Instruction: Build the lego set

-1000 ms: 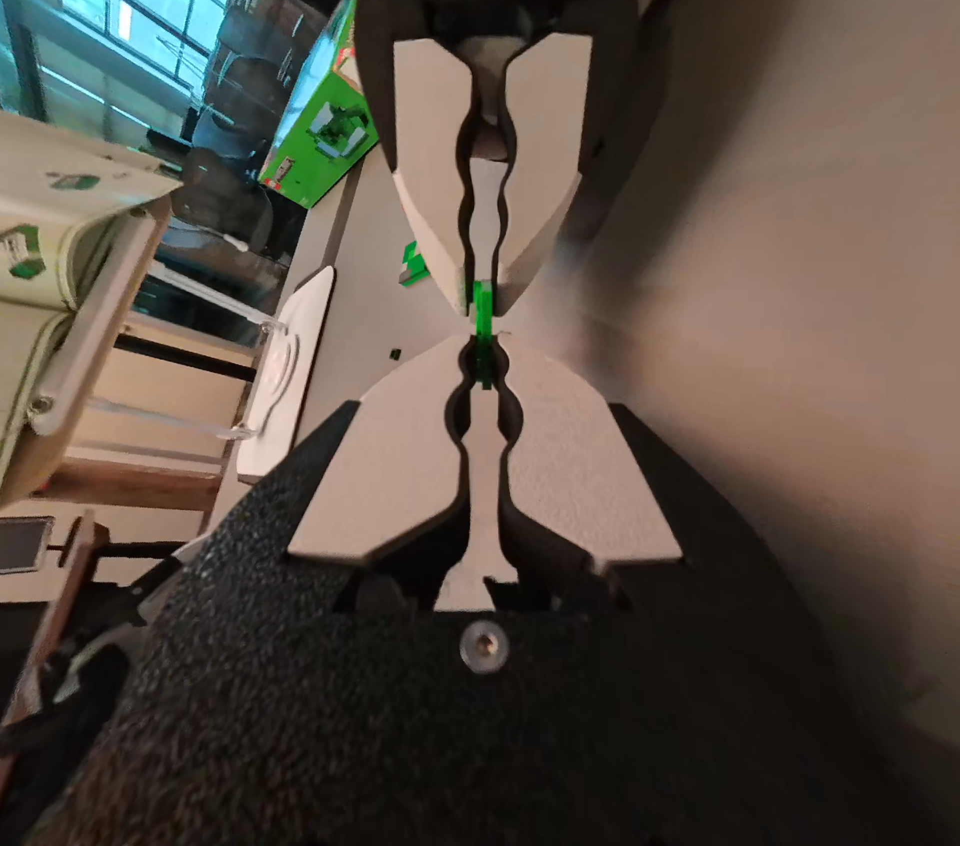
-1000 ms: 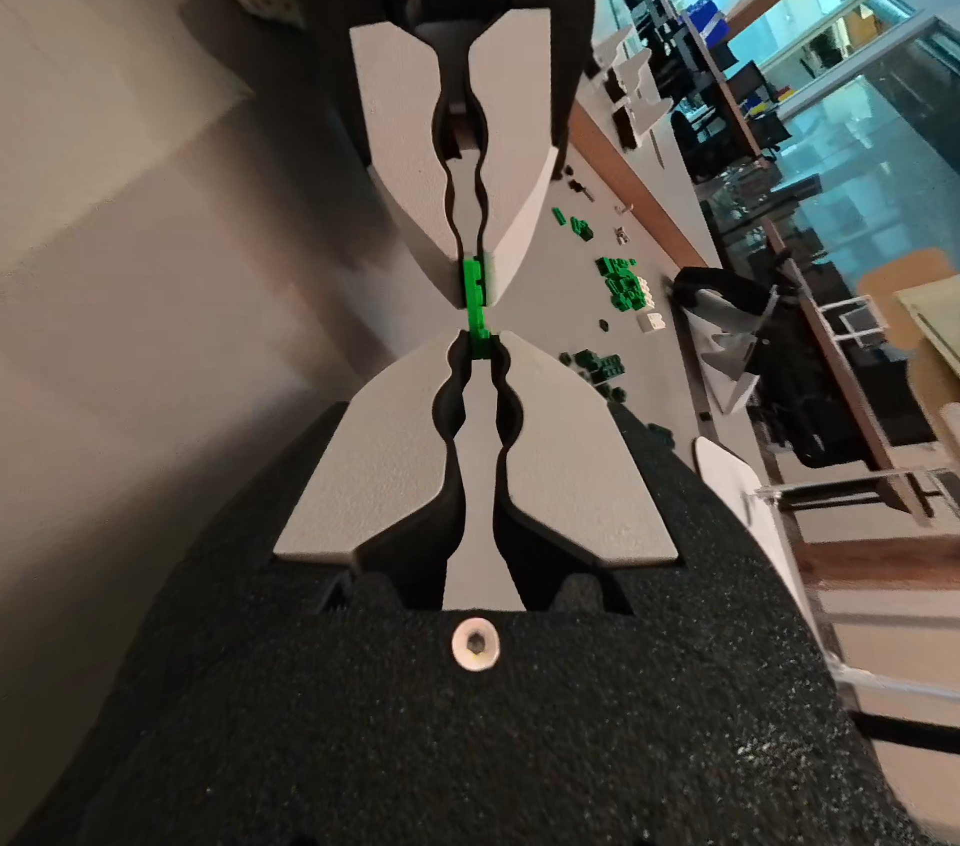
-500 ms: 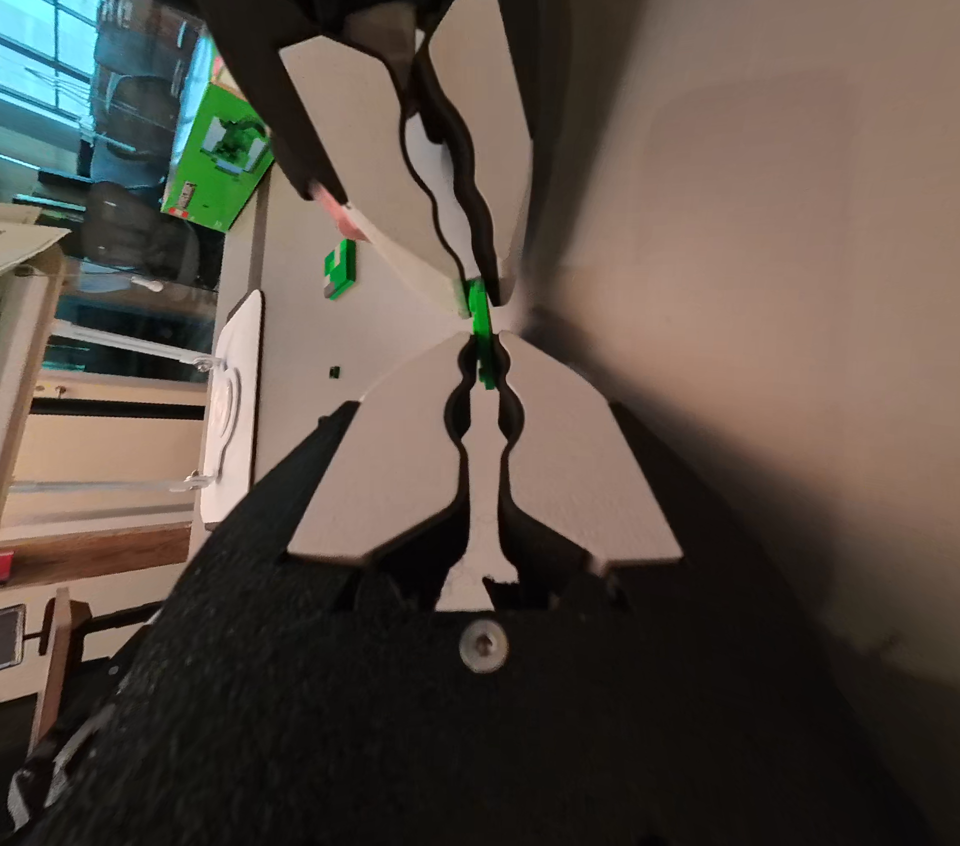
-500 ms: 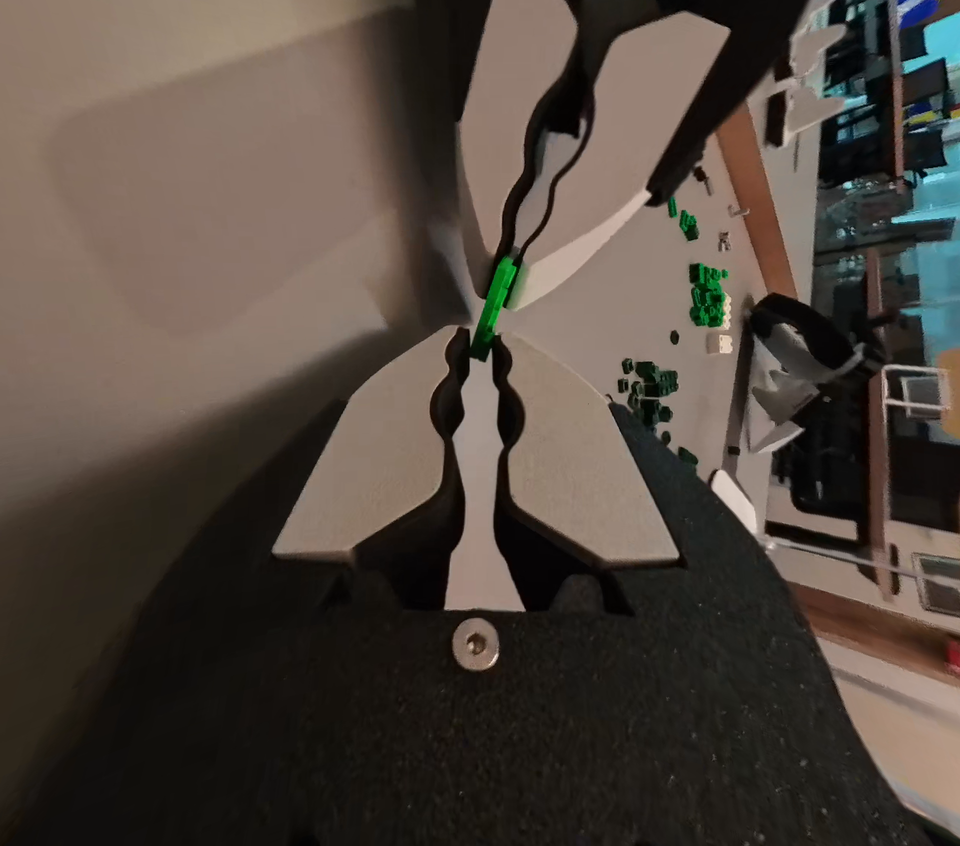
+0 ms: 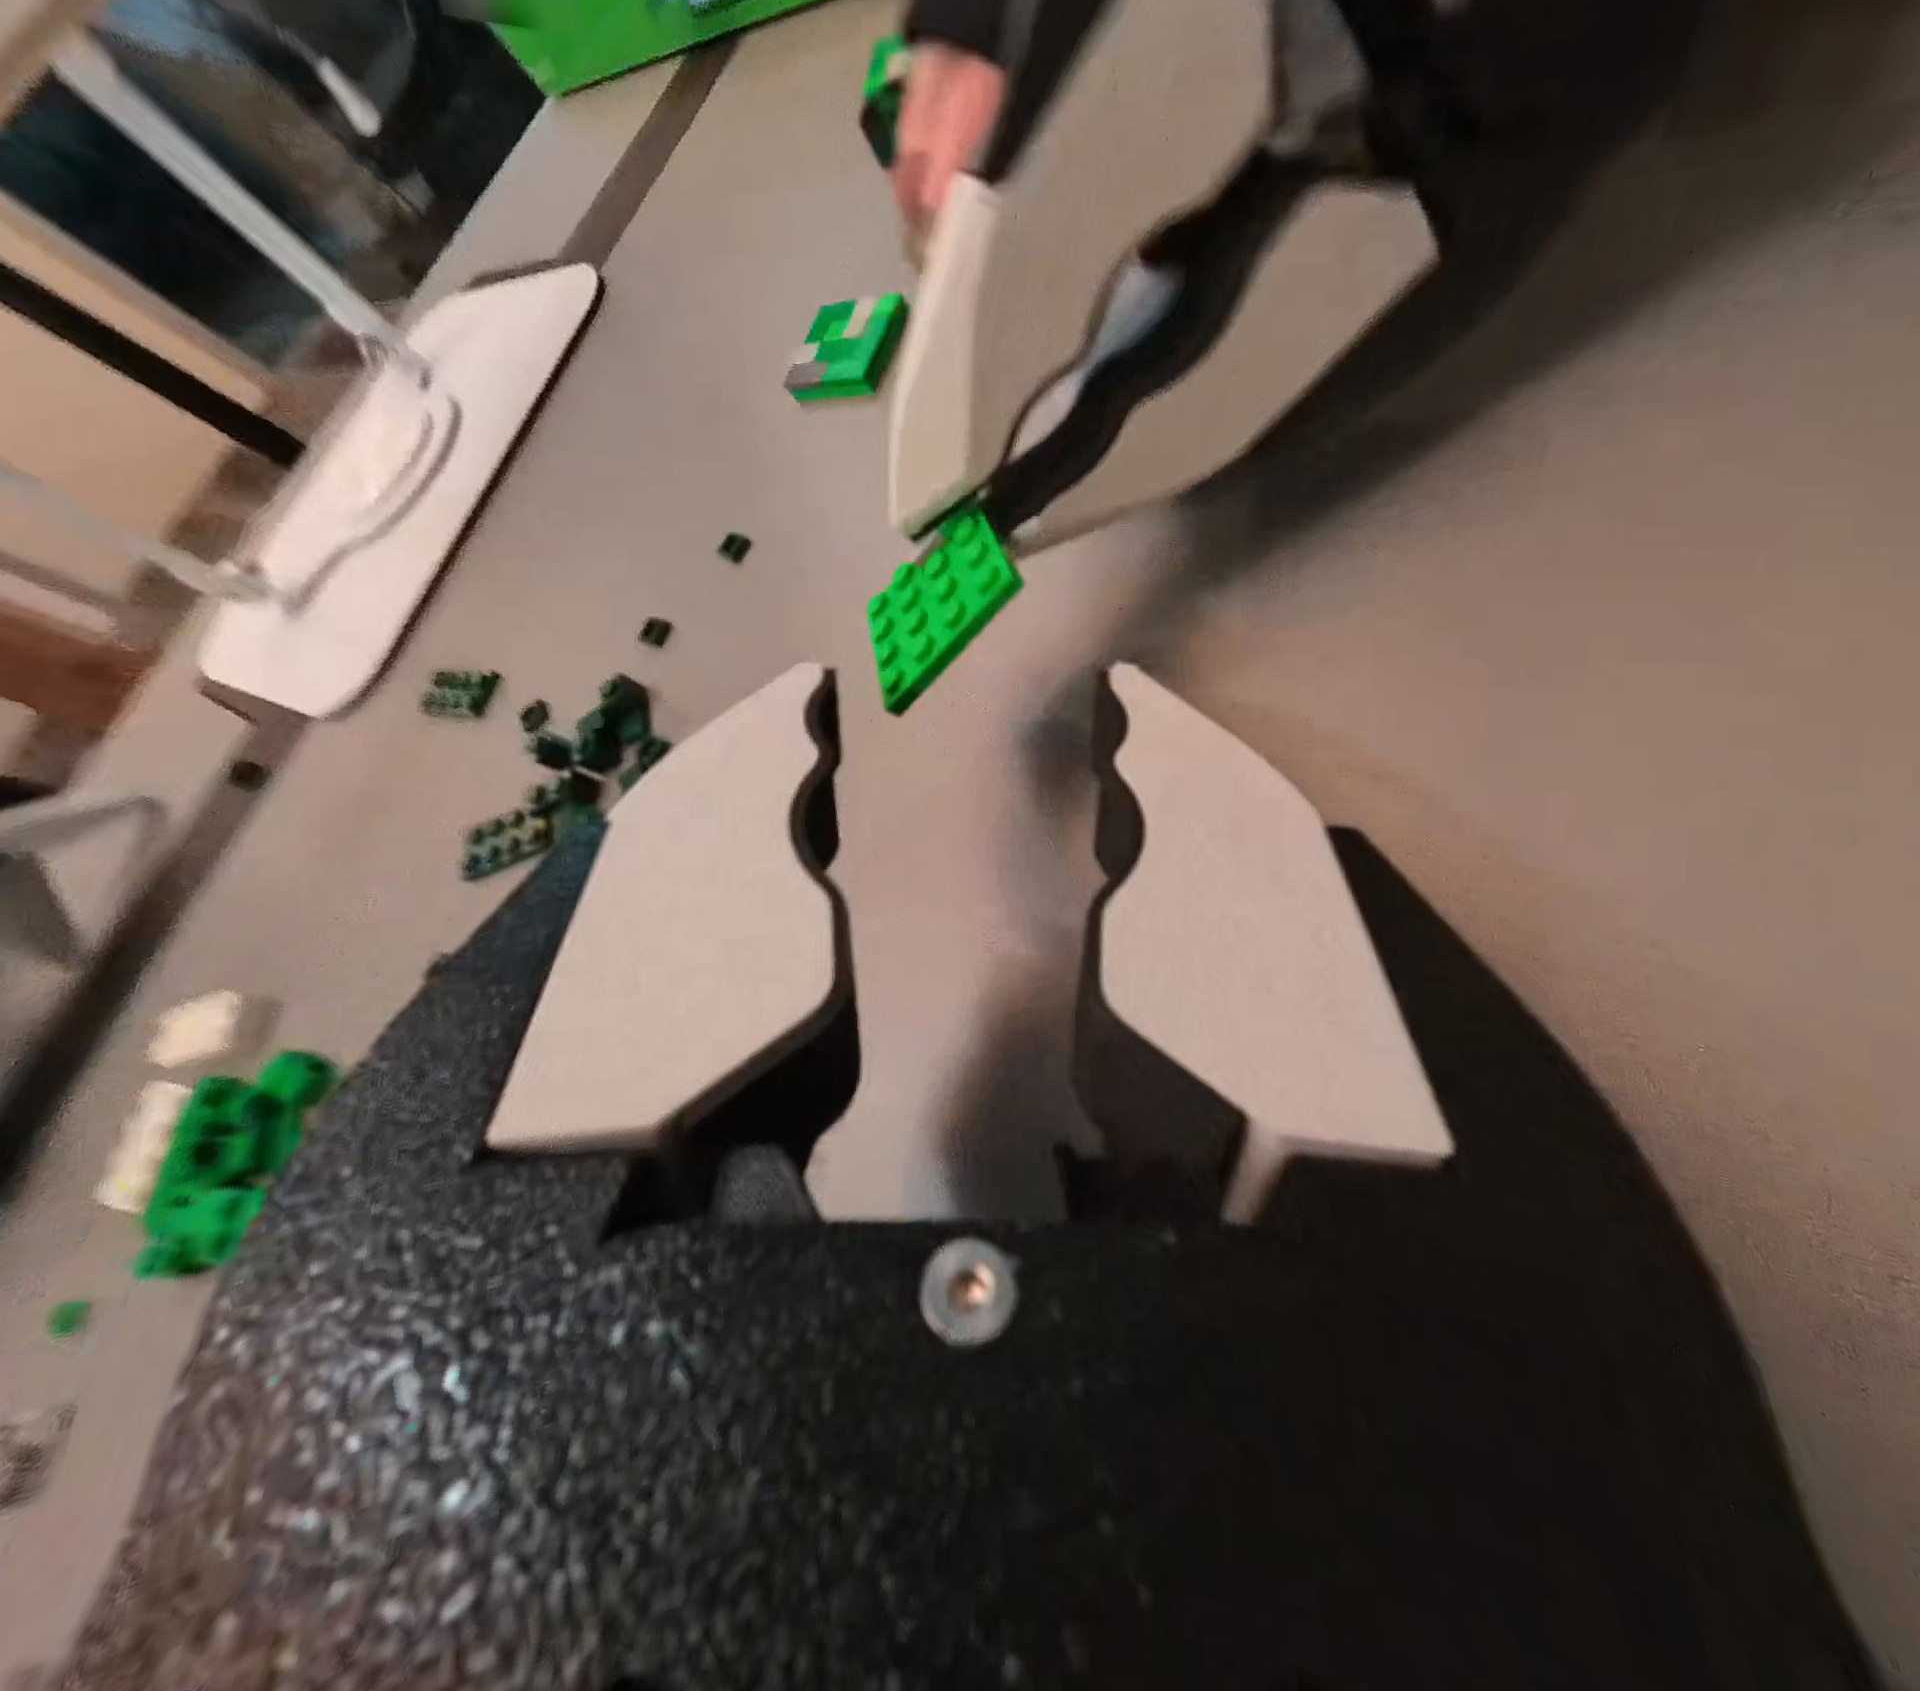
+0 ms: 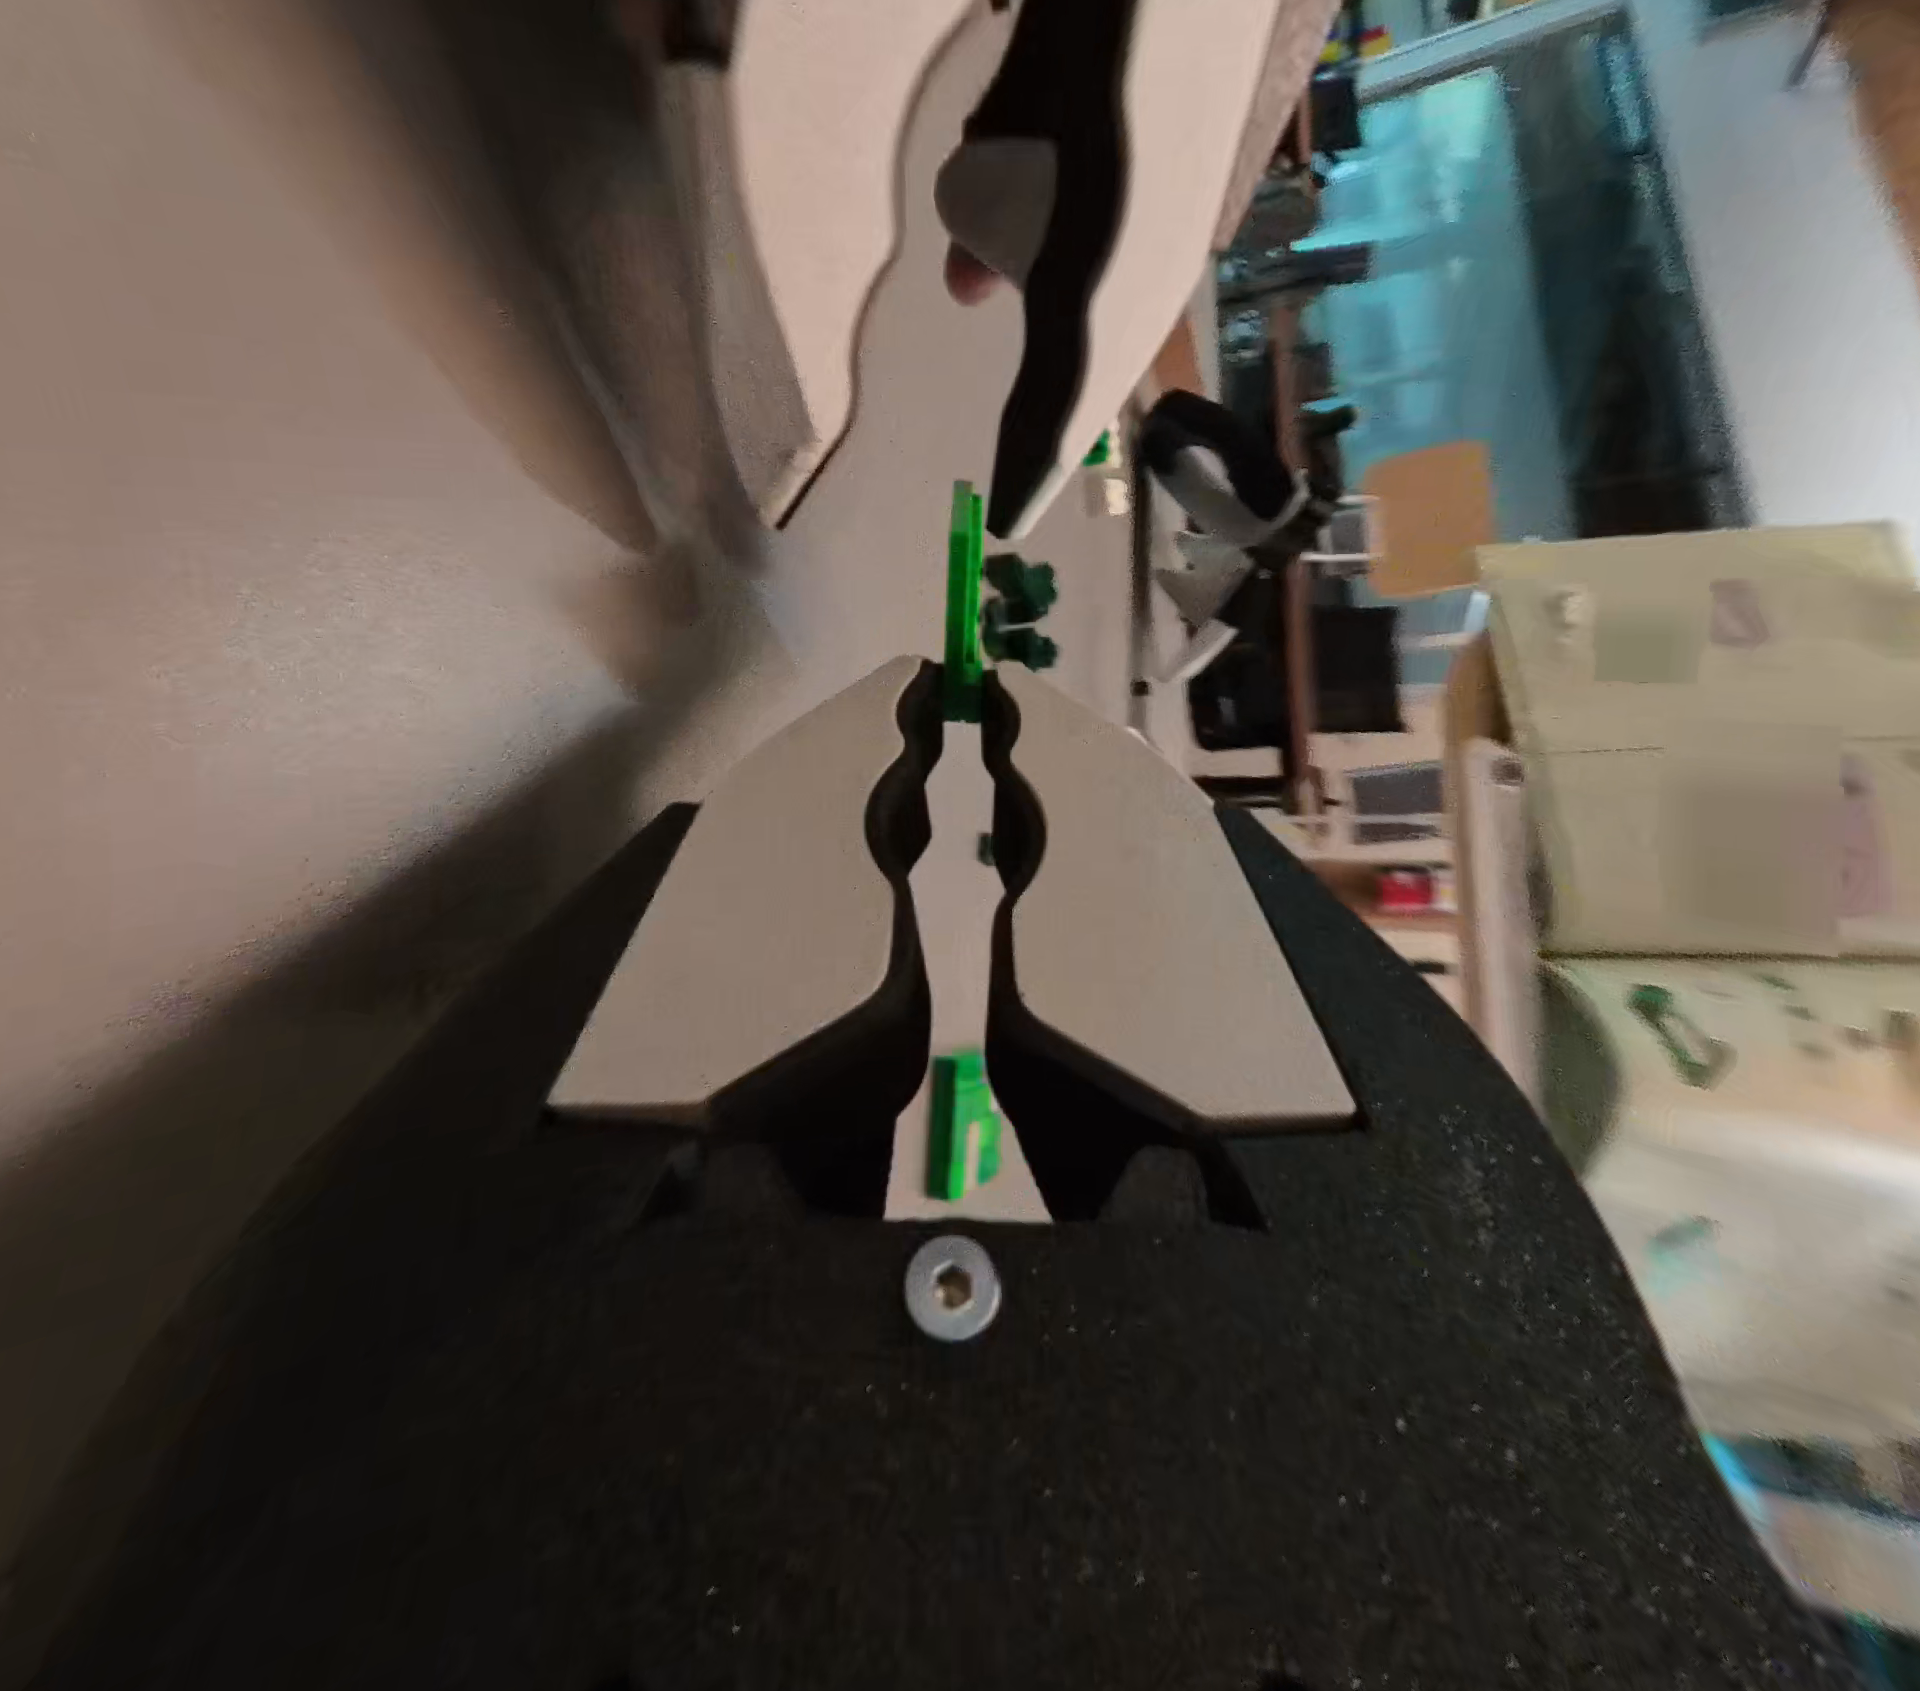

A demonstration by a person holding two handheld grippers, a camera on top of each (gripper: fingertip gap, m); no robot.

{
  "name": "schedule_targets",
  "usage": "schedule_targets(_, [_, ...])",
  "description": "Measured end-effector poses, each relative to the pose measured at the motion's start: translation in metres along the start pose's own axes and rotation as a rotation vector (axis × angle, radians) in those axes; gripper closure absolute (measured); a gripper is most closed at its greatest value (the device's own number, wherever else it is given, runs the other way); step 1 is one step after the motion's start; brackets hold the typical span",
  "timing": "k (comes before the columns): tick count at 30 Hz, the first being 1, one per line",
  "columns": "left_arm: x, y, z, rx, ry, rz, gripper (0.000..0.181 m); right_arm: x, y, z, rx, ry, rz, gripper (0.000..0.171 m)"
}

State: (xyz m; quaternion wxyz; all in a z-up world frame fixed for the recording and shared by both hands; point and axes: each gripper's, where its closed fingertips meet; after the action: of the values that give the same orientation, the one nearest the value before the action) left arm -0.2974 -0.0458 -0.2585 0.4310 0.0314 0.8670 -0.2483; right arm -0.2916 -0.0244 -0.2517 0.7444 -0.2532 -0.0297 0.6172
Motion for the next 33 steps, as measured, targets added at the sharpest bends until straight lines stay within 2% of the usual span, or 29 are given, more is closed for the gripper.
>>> schedule_targets(4, [-0.011, -0.001, -0.017, -0.024, -0.309, 0.046, 0.129, 0.003, 0.002, 0.014, 0.167, -0.139, -0.107, 0.165])
schedule_targets(7, [-0.013, -0.003, -0.024, -0.041, -0.409, 0.075, 0.130, 0.003, 0.002, 0.023, 0.229, -0.118, -0.120, 0.165])
schedule_targets(11, [-0.014, -0.001, -0.025, -0.069, -0.386, 0.075, 0.132, 0.000, 0.002, 0.027, 0.251, -0.078, -0.098, 0.165])
schedule_targets(17, [-0.015, -0.001, -0.024, -0.108, -0.336, 0.077, 0.146, -0.003, 0.003, 0.027, 0.262, -0.125, -0.105, 0.165])
schedule_targets(33, [-0.016, -0.002, -0.025, -0.122, -0.332, 0.085, 0.147, -0.001, 0.004, 0.030, 0.288, -0.181, -0.127, 0.165])
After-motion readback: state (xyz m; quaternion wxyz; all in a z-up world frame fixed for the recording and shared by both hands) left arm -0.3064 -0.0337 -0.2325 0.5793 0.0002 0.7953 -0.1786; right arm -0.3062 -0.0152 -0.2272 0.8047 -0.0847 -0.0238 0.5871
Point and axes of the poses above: each gripper's, where its closed fingertips meet, y out along the fingers, x out of its underside, z = x × y across the jaws, and after that the axes turned 7 degrees about -x, right-handed
